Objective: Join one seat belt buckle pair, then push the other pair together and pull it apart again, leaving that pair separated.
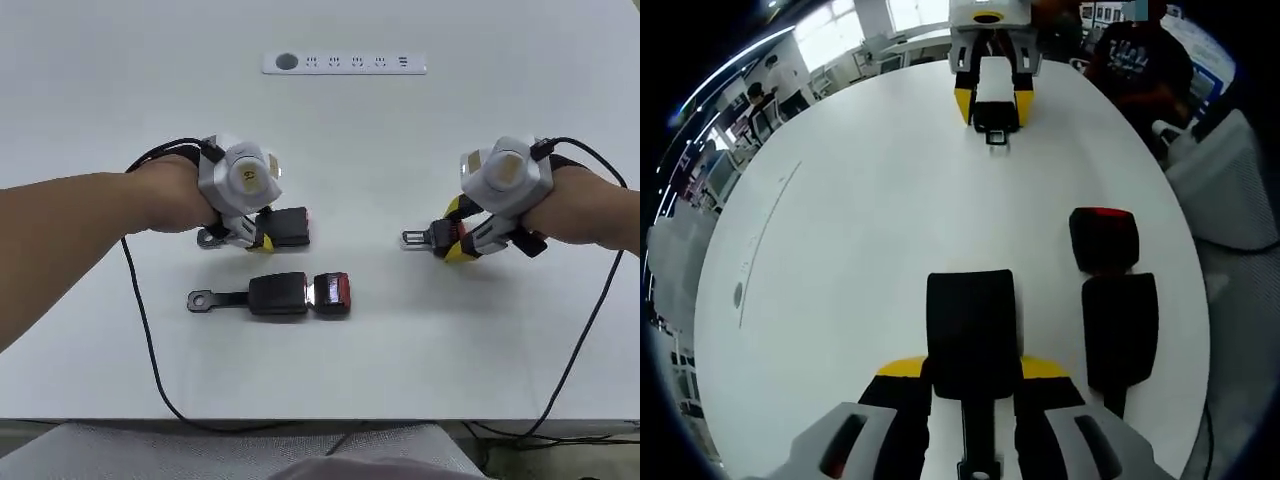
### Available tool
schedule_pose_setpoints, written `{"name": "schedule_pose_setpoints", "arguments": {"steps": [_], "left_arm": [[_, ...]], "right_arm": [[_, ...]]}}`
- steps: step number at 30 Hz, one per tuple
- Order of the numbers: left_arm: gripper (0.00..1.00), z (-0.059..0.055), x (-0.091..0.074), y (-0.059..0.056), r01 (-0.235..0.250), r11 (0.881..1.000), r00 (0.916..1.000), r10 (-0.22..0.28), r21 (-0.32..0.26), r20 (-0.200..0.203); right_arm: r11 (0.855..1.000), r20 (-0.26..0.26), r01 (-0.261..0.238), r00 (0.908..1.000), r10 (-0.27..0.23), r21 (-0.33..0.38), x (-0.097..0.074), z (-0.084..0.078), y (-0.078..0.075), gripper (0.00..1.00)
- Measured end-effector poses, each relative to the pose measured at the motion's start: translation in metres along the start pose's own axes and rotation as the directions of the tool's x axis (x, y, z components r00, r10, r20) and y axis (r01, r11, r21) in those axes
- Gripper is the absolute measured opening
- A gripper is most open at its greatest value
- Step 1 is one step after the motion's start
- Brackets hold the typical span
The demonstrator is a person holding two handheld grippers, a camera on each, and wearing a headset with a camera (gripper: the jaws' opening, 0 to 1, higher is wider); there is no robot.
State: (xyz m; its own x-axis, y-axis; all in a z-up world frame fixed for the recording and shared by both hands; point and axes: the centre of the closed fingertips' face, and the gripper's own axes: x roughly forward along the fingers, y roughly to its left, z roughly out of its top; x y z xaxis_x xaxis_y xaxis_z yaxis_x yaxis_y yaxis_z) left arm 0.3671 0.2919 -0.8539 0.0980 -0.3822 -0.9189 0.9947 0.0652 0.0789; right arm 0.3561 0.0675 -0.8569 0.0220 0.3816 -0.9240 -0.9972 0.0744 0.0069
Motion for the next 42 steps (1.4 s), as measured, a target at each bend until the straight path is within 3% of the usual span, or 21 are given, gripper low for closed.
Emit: {"name": "schedule_pose_setpoints", "arguments": {"steps": [4,11,17,21,33,42], "left_arm": [[0.32,0.001,0.002,0.0,0.012,1.0,0.9999,-0.011,0.015,-0.012],[0.32,0.001,0.003,-0.001,0.019,1.0,0.9995,-0.019,0.011,-0.026],[0.32,0.001,0.003,-0.001,0.023,1.0,0.9993,-0.023,0.015,-0.03],[0.32,0.001,0.004,0.0,0.026,1.0,0.9993,-0.025,0.012,-0.028],[0.32,0.001,0.004,-0.001,0.035,0.999,0.9988,-0.035,0.007,-0.034],[0.32,0.0,0.003,-0.002,0.033,0.999,0.999,-0.033,0.009,-0.031]], "right_arm": [[1.0,-0.03,-0.004,0.9996,0.003,-0.023,0.001,0.0,-0.001,0.36],[1.0,-0.018,-0.008,0.9998,0.008,-0.017,0.002,0.0,-0.003,0.35],[0.999,-0.063,-0.014,0.9979,0.011,-0.051,0.004,0.003,-0.004,0.36],[0.999,-0.065,-0.009,0.9979,0.005,-0.053,0.005,0.007,-0.004,0.36],[0.997,-0.026,0.011,0.9996,-0.013,-0.081,0.02,0.044,0.001,0.36],[0.998,0.023,0.015,0.9996,-0.014,-0.066,0.038,0.085,0.003,0.36]]}}
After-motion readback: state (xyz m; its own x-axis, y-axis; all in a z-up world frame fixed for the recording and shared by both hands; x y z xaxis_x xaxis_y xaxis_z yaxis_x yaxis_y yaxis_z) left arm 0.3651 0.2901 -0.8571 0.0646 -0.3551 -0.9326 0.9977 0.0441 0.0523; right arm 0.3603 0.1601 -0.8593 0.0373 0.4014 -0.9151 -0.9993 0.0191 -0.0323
